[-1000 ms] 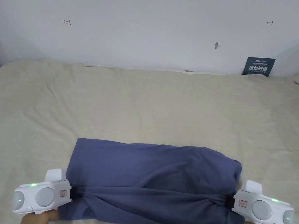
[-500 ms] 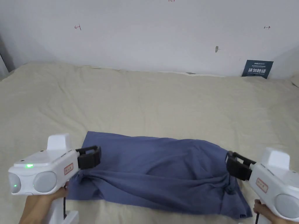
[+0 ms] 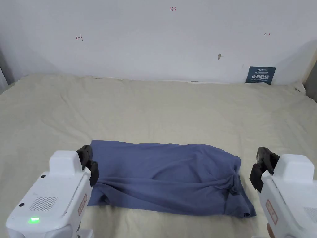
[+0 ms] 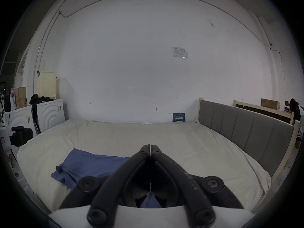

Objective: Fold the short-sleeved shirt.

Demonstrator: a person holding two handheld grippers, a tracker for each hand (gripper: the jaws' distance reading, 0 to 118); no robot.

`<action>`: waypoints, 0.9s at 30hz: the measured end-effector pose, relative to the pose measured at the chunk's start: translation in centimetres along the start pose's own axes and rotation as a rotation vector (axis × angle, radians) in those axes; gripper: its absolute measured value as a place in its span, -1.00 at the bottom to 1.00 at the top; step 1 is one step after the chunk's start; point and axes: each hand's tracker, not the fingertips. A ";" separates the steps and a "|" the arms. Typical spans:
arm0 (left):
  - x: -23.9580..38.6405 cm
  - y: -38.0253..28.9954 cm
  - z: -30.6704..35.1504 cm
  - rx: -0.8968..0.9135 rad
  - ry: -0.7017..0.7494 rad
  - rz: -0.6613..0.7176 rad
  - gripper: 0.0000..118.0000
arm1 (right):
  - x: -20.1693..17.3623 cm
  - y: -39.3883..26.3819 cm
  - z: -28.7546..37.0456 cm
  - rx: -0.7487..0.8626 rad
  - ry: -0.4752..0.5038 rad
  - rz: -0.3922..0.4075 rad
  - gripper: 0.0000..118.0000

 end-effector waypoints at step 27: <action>-11.0 -11.5 -16.5 -0.828 0.138 0.061 0.93 | 0.4 -1.9 -6.9 -0.122 0.011 0.006 -0.98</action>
